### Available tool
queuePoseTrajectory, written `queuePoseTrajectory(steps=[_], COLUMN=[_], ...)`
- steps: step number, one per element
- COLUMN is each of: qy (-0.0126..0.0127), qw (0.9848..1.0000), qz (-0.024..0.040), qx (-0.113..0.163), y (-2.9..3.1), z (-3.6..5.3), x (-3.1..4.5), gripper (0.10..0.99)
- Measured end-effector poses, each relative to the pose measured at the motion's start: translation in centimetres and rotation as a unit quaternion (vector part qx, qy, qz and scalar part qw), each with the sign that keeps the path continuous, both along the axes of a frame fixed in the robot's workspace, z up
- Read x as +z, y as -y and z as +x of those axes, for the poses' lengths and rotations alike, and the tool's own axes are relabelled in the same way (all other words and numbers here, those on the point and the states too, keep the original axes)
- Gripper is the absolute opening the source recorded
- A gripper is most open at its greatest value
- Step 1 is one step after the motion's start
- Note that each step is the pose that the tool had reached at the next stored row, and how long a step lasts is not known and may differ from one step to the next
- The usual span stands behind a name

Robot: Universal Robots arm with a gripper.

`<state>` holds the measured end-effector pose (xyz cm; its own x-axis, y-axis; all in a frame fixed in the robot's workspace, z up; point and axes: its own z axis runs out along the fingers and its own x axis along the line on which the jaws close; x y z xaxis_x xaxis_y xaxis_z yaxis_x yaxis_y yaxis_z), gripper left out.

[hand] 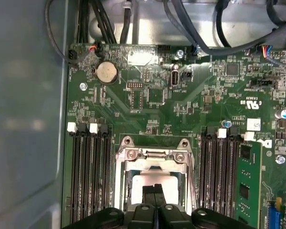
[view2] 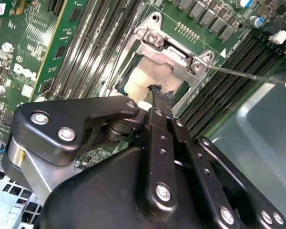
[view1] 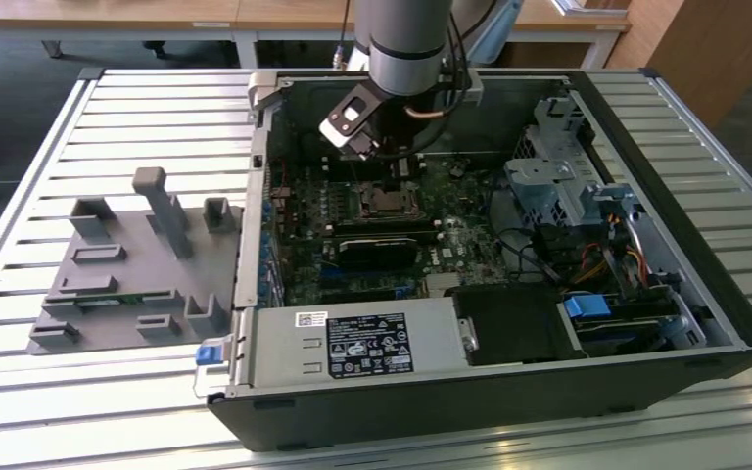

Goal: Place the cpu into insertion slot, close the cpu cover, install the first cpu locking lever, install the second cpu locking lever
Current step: 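Close the cpu cover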

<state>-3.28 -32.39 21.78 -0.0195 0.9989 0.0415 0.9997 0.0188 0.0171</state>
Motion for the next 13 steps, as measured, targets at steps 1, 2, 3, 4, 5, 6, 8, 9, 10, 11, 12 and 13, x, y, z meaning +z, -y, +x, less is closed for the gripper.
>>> queuePoseTrajectory(steps=[1,2,3,4,5,6,8,9,10,11,12,13], qy=[0.0000,0.0000,-0.0001,0.0000,-0.0001,-0.0001,0.0000,0.0000,0.0000,0.0000,0.0000,-0.0001], qw=[1.0000,1.0000,1.0000,1.0000,1.0000,1.0000,1.0000,1.0000,1.0000,1.0000,1.0000,1.0000], qz=[0.0000,0.0000,-0.0001,-0.0001,-0.0001,-0.0001,0.0001,0.0000,0.0000,0.0000,0.0000,-0.0001], qx=[0.000,0.000,0.000,0.000,0.000,0.000,0.000,0.000,0.000,0.000,0.000,0.000], y=[0.00,0.00,0.00,0.01,0.01,0.01,0.00,0.00,0.00,0.00,0.00,0.00], z=[-0.11,-0.22,-0.34,-0.46,-0.59,-0.73,-1.03,-1.17,-1.31,-1.43,-1.53,-1.64], x=[-0.07,-0.12,-0.17,-0.21,-0.24,-0.26,-0.30,-0.31,-0.33,-0.35,-0.37,-0.40], gripper=[0.106,0.106,0.106,0.106,0.106,0.106,0.106,0.106,0.106,0.106,0.106,0.106])
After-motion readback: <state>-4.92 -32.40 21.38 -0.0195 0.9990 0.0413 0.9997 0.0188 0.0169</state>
